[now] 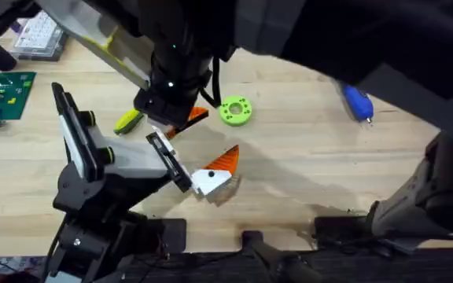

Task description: Pick up the gripper from the table and insert it into the empty holder that is missing its gripper. Then pick up a screw, insert it into the mounting hole, and use the screwdriver to tighten it. Finally, clean up the table by picking up the vegetable and placing it into the bucket.

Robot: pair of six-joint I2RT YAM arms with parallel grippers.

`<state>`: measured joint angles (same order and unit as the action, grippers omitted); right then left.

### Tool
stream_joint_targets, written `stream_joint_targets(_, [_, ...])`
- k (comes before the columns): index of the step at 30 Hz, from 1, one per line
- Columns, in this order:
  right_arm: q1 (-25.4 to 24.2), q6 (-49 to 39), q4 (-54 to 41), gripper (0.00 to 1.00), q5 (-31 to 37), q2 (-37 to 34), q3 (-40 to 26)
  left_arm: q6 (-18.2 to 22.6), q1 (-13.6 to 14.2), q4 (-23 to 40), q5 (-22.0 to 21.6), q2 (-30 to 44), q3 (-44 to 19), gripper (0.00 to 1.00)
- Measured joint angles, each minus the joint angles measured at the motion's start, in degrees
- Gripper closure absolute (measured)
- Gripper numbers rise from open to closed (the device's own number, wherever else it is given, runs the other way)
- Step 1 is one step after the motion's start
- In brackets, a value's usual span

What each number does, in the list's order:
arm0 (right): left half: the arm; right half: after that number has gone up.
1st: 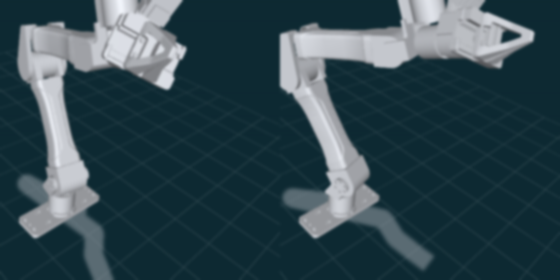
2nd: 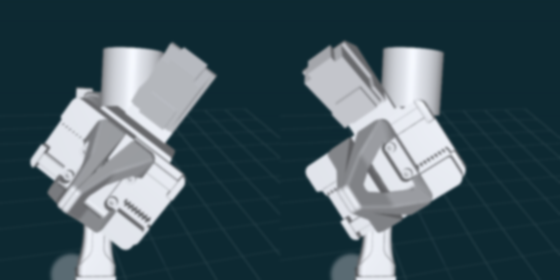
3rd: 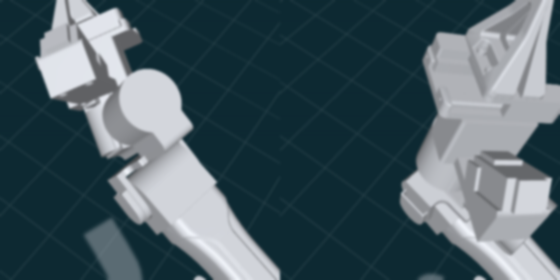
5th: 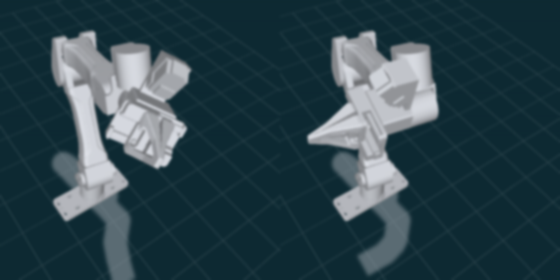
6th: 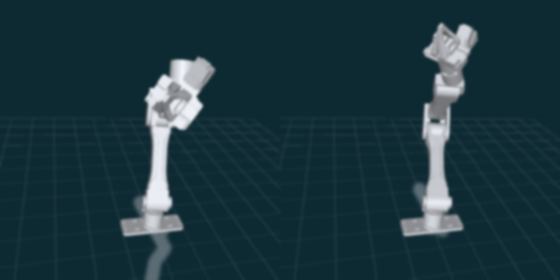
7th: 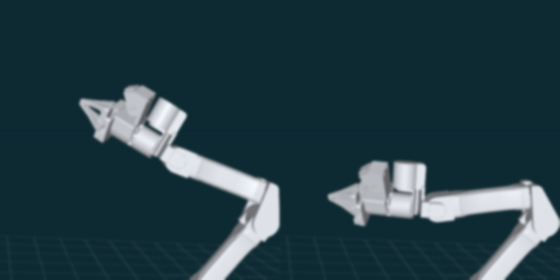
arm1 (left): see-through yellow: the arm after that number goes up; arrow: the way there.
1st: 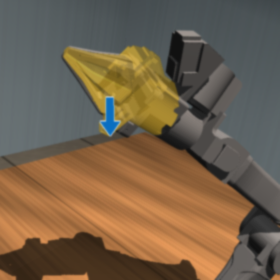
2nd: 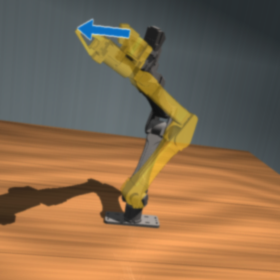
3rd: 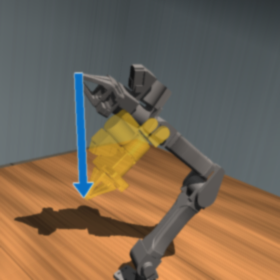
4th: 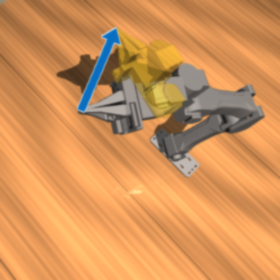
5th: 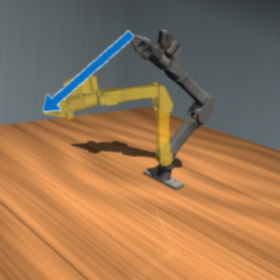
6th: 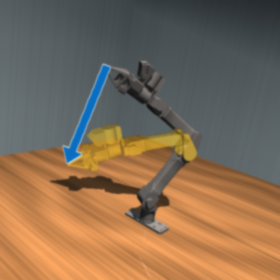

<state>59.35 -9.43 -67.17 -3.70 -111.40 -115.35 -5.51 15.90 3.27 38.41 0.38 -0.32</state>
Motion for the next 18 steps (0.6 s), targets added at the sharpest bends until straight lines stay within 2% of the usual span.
stream_joint_targets(11, [0.00,0.00,-1.10,0.989,-0.20,0.01,-0.13,-0.36,0.05,0.02,0.27,0.04,0.00,0.010])
stream_joint_targets(13, [0.00,0.33,-1.04,0.847,-0.24,0.01,-0.13,-0.41,0.05,0.03,0.12,0.06,0.00,0.007])
stream_joint_targets(14, [0.00,0.23,-1.01,0.744,0.08,0.01,-0.15,-0.51,0.05,0.04,0.06,0.05,0.00,0.008])
stream_joint_targets(18, [-1.36,0.23,-0.84,0.144,2.76,0.01,-0.32,-0.59,-0.02,0.01,-0.28,0.04,0.00,0.010])
